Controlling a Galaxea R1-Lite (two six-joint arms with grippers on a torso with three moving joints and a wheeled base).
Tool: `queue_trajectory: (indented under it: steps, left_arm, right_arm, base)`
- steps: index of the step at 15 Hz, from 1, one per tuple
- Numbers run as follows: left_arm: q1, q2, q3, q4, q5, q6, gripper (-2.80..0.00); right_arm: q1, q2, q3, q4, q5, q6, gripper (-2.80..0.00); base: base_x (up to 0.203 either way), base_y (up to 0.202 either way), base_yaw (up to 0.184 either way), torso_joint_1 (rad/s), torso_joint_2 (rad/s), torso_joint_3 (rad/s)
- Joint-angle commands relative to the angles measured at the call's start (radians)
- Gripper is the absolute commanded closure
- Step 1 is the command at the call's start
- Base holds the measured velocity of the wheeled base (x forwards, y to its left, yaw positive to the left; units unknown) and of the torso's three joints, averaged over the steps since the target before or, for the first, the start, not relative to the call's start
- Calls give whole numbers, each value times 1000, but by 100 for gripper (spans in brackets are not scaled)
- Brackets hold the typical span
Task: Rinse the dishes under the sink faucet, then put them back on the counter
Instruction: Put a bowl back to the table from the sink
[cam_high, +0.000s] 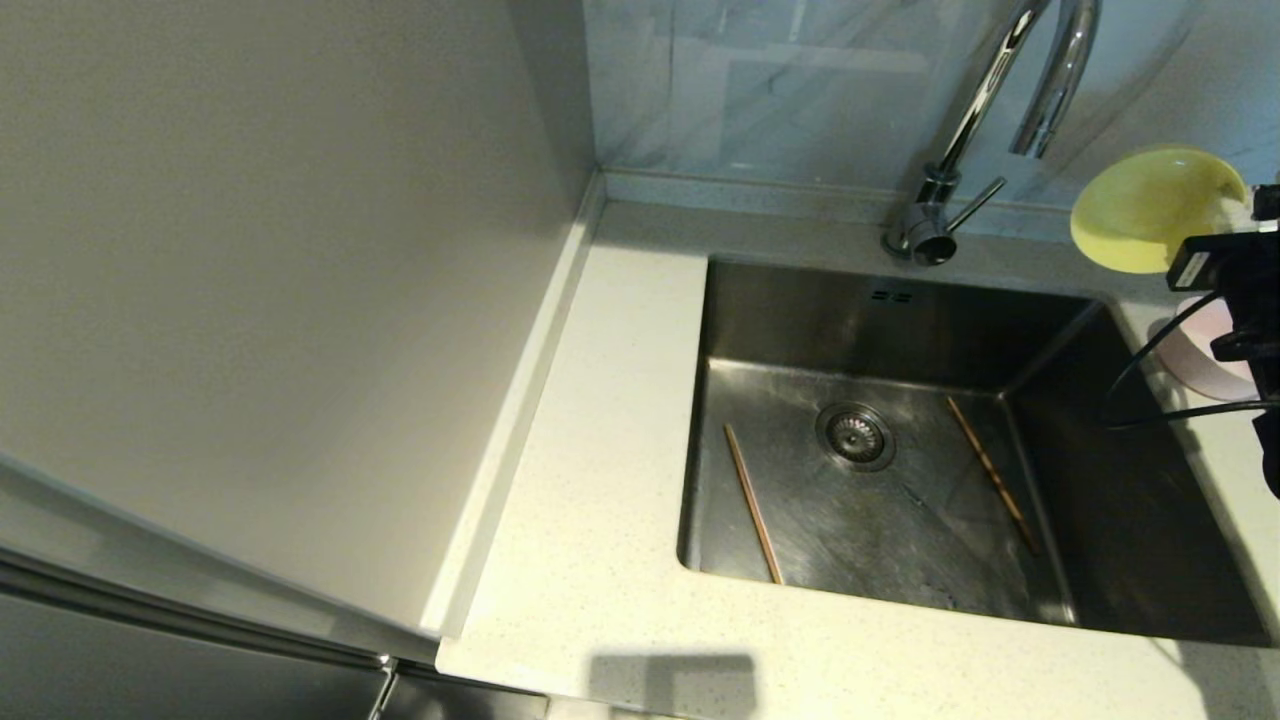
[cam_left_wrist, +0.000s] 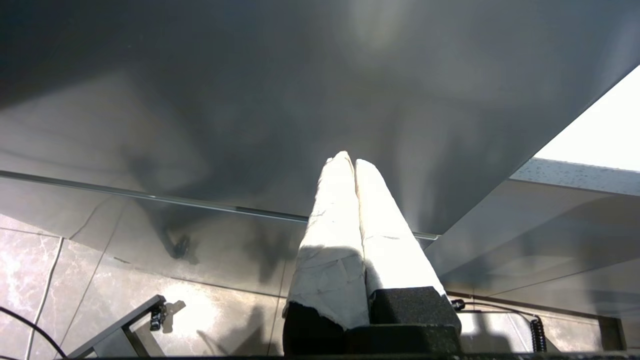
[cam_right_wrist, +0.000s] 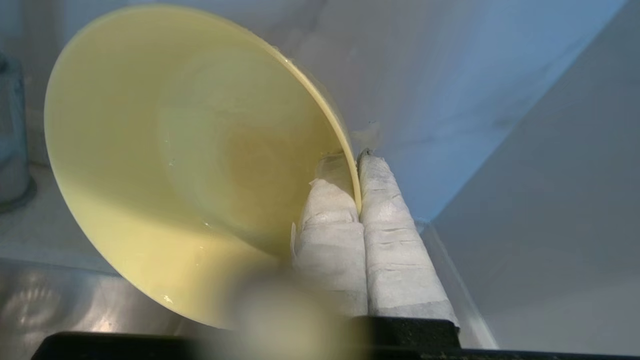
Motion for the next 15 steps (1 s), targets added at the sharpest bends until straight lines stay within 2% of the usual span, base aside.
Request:
queue_trajectory:
  steps: [1, 3, 5, 8, 10, 11, 12, 15]
  left_arm:
    - [0, -3, 0, 0, 0, 0, 0]
    - [0, -3, 0, 0, 0, 0, 0]
    - [0, -3, 0, 0, 0, 0, 0]
    - [0, -3, 0, 0, 0, 0, 0]
    - [0, -3, 0, 0, 0, 0, 0]
    - [0, -3, 0, 0, 0, 0, 0]
    - [0, -3, 0, 0, 0, 0, 0]
    - [0, -3, 0, 0, 0, 0, 0]
  right_arm:
    - [-1, -10, -45, 10, 2, -3, 0]
    - [-2, -20, -6, 29, 2, -3, 0]
    - [-2, -27, -57, 71, -2, -5, 0]
    - [-11, -50, 19, 84, -3, -15, 0]
    - [-15, -83, -11, 138, -5, -18, 0]
    - [-25, -108, 18, 179, -2, -18, 0]
    - [-50, -147, 39, 281, 3, -19, 0]
    - [-151, -279, 5, 818, 13, -50, 0]
  base:
    - [0, 0, 0, 0, 0, 0]
    - [0, 0, 0, 0, 0, 0]
    - [0, 0, 0, 0, 0, 0]
    - [0, 0, 0, 0, 0, 0]
    - [0, 0, 0, 0, 0, 0]
    - [0, 0, 0, 0, 0, 0]
    - [0, 0, 0, 0, 0, 0]
    - [0, 0, 0, 0, 0, 0]
